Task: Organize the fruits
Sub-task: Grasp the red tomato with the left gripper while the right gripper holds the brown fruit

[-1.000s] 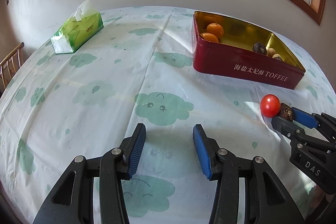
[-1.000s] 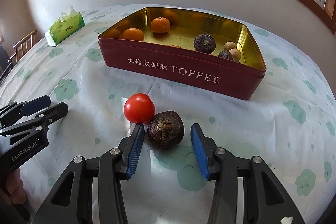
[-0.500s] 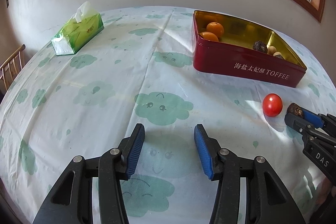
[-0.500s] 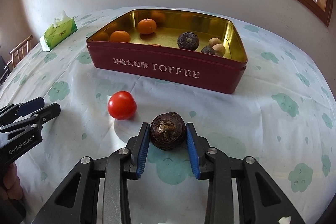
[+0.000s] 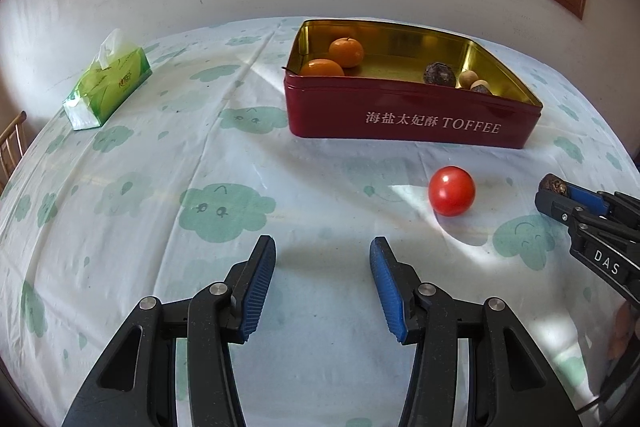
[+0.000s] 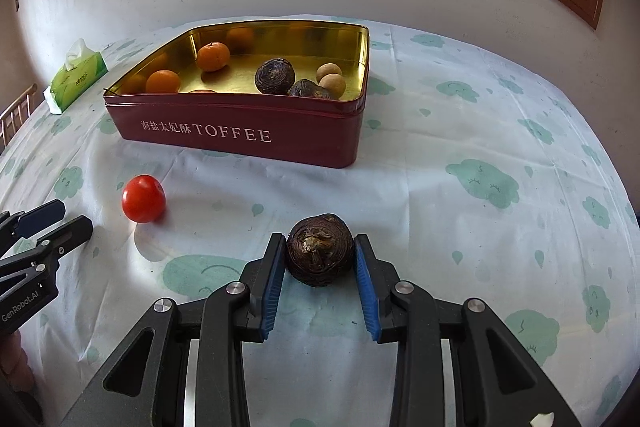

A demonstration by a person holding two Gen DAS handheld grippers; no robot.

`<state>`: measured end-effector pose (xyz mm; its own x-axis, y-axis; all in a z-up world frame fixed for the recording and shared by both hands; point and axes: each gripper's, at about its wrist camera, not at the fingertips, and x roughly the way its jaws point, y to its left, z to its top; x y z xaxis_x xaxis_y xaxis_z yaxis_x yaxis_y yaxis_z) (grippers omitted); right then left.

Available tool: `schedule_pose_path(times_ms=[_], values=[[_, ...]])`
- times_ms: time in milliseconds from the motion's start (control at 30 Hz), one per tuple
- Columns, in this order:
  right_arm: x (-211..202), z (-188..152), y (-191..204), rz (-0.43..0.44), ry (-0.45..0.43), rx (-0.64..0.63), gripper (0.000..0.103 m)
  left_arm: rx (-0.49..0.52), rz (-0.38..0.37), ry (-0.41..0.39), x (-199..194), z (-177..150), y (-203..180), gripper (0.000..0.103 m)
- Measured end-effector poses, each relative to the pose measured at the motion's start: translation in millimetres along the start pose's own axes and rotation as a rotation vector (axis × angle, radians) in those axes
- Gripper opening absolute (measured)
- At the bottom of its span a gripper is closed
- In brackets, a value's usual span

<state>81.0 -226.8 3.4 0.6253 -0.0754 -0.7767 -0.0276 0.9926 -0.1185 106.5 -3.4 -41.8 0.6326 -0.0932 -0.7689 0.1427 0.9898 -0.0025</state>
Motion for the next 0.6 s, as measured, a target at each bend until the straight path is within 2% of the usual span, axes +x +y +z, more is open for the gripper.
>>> schedule_pose_path(times_ms=[600], values=[[-2,-4,-42,-0.035,0.003,0.068,0.032,0.050,-0.074,0.009,11,11,-46,0.051]])
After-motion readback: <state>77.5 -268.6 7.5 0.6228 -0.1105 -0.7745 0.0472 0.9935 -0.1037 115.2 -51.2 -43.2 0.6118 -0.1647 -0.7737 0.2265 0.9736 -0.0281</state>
